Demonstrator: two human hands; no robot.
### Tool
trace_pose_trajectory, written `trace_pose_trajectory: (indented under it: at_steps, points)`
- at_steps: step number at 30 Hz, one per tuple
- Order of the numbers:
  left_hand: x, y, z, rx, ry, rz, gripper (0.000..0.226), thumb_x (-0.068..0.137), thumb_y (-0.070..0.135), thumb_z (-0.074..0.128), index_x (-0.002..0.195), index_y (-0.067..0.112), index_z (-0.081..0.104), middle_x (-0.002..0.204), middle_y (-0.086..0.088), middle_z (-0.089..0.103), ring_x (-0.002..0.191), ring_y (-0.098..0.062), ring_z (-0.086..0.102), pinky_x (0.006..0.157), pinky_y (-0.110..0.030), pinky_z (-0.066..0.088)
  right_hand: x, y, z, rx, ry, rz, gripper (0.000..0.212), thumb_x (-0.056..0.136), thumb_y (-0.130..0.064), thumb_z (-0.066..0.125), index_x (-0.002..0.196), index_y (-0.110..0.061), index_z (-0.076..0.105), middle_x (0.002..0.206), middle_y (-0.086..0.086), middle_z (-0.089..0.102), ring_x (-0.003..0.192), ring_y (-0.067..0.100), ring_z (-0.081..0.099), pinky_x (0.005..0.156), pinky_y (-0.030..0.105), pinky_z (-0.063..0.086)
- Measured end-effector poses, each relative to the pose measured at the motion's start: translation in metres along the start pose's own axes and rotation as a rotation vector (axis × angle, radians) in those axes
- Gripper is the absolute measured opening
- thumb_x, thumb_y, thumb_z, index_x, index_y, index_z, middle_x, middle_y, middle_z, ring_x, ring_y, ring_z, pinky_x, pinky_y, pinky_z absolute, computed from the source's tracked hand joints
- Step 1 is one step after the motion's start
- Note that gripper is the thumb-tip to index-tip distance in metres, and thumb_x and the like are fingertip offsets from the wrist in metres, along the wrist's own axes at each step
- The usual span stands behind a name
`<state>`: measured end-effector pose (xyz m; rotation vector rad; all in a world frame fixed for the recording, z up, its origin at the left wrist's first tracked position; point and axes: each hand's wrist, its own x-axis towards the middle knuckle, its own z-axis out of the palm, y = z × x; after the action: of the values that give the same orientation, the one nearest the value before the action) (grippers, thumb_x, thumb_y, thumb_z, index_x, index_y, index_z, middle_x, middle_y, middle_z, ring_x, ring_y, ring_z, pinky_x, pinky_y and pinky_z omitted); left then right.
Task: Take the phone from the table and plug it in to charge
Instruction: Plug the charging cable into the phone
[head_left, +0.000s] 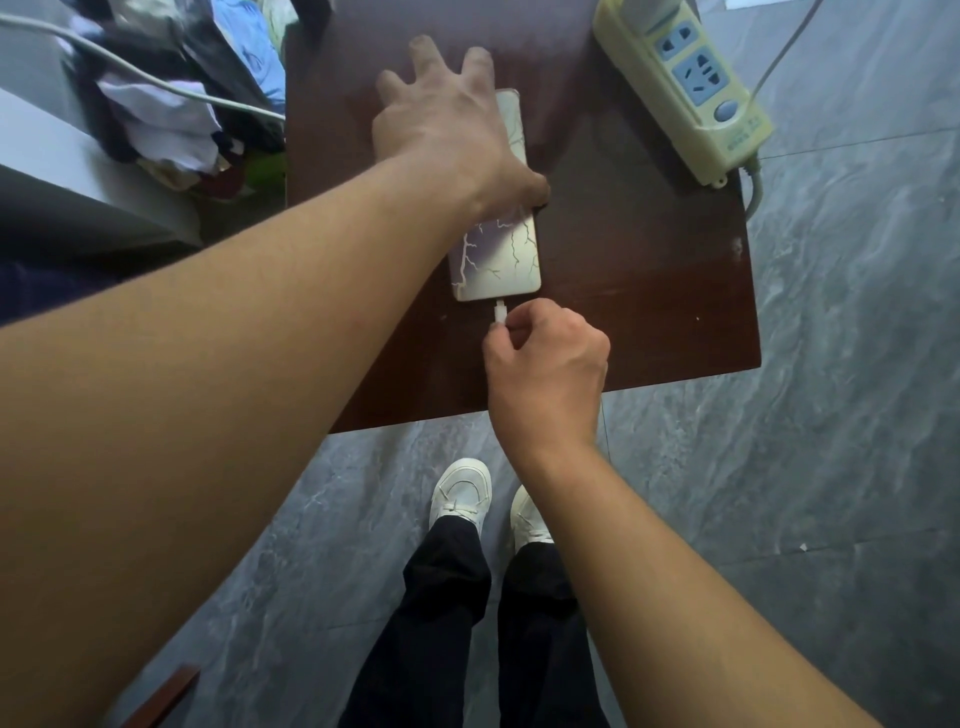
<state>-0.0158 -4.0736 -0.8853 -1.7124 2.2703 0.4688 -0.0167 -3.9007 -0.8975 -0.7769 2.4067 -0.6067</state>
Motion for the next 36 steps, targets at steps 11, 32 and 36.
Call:
trace_pose_trajectory:
  at_steps: [11, 32, 36]
  points:
    - [0.0, 0.0, 0.001, -0.004, 0.01, -0.003, 0.11, 0.054, 0.077, 0.08, 0.143, 0.026, 0.041, 0.153, -0.013, 0.035, 0.135, -0.041, 0.042, 0.091, -0.05, 0.052, 0.001, 0.0, -0.002, 0.063, -0.034, 0.029, 0.014, 0.093, -0.026, 0.068, 0.096, -0.014, 0.074, 0.088, 0.001, 0.073, 0.082, 0.017, 0.067, 0.082, 0.038, 0.057]
    - [-0.001, -0.003, 0.003, -0.006, 0.014, 0.001, 0.113, 0.055, 0.079, 0.079, 0.147, 0.027, 0.039, 0.157, -0.012, 0.032, 0.138, -0.041, 0.04, 0.095, -0.052, 0.052, -0.001, -0.006, -0.005, 0.118, -0.058, 0.051, 0.011, 0.088, -0.019, 0.064, 0.086, -0.012, 0.072, 0.078, -0.001, 0.07, 0.076, 0.015, 0.065, 0.076, 0.034, 0.055]
    - [-0.001, -0.003, 0.005, -0.023, 0.036, -0.001, 0.11, 0.055, 0.075, 0.078, 0.145, 0.025, 0.041, 0.154, -0.012, 0.035, 0.135, -0.04, 0.042, 0.092, -0.049, 0.052, -0.003, -0.007, -0.008, 0.144, -0.07, 0.067, 0.016, 0.09, -0.02, 0.06, 0.093, -0.012, 0.074, 0.081, -0.003, 0.071, 0.081, 0.017, 0.067, 0.08, 0.038, 0.056]
